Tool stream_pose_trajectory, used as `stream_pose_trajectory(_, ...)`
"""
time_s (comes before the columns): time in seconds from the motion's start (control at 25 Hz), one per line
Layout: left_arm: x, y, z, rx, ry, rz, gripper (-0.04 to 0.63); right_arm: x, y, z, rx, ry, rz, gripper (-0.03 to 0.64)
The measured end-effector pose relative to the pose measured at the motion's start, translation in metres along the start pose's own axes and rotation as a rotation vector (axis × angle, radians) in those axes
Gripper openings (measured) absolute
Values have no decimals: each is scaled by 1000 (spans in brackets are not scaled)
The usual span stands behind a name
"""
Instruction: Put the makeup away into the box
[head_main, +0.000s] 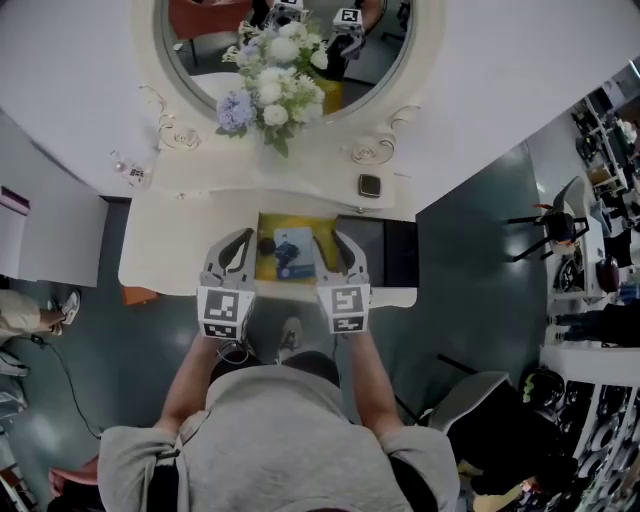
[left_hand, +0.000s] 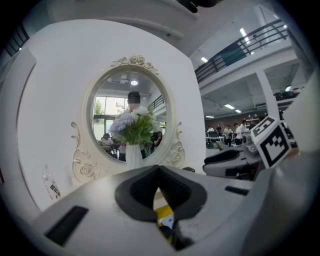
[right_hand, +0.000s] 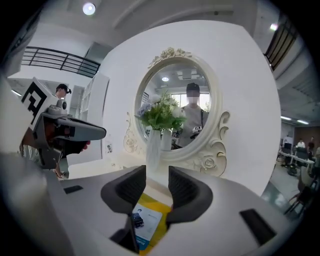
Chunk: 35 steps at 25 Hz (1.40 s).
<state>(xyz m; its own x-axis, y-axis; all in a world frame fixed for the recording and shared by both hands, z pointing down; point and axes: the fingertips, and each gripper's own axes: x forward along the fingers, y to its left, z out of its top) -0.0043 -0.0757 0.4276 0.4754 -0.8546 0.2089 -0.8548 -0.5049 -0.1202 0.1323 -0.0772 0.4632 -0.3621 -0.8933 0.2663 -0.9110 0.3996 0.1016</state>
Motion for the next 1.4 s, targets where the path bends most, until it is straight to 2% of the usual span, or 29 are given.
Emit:
stream_pose_trajectory(0.08, 0, -8, 4, 8, -8, -14, 0, -9, -3, 1, 14, -14, -17, 114)
stream_pose_trajectory(0.32, 2, -31, 8, 15, -25, -55, 1, -36, -23, -3, 30, -39, -97, 29)
stream_pose_trajectory(0.92, 25, -58, 14, 24, -30, -132, 1, -55, -63, -12, 53, -23, -204, 18)
stream_pose_trajectory(1.4, 102, -78, 18, 37, -14, -176, 2, -13, -135, -33, 96, 19, -258, 20)
